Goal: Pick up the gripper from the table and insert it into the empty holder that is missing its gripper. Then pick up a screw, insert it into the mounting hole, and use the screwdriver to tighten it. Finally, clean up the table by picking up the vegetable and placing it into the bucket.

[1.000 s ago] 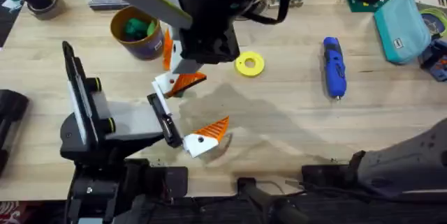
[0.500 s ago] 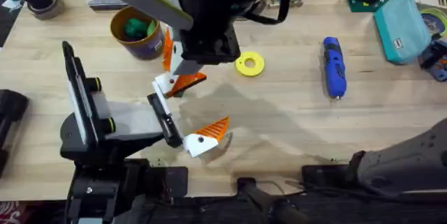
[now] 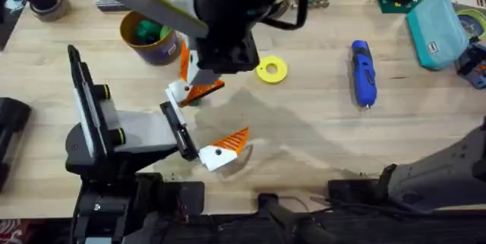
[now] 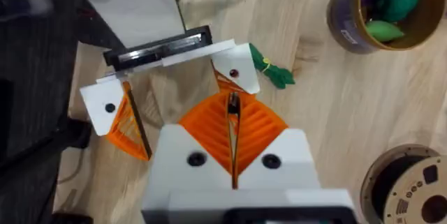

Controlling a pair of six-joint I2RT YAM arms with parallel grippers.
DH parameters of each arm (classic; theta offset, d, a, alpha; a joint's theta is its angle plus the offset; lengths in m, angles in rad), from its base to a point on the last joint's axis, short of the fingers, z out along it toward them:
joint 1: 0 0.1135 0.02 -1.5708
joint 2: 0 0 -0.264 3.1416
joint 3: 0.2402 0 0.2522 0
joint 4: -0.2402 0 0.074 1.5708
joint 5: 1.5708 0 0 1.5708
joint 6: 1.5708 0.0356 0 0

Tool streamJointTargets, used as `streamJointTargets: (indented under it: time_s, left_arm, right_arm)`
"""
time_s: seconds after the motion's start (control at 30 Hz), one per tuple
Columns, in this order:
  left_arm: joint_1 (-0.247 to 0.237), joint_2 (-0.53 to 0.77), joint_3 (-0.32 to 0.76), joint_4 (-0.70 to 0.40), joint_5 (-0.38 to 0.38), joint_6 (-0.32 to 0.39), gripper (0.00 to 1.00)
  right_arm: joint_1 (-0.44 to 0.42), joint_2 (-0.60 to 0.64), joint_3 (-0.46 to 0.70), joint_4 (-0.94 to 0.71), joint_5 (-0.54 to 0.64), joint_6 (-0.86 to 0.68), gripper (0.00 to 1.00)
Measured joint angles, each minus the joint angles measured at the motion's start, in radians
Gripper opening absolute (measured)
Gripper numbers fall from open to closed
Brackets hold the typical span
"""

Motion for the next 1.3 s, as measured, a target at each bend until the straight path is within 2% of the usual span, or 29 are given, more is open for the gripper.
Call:
streamJointTargets:
  time_s: [0.4,1.3]
  left_arm:
    - [0.0,0.0,0.0,0.0,0.0,0.0,0.99]
    - [0.0,0.0,0.0,0.0,0.0,0.0,0.99]
  right_arm:
    - [0.0,0.053,0.0,0.0,0.0,0.0,0.006]
    - [0.032,0.064,0.0,-0.001,0.039,0.012,0.006]
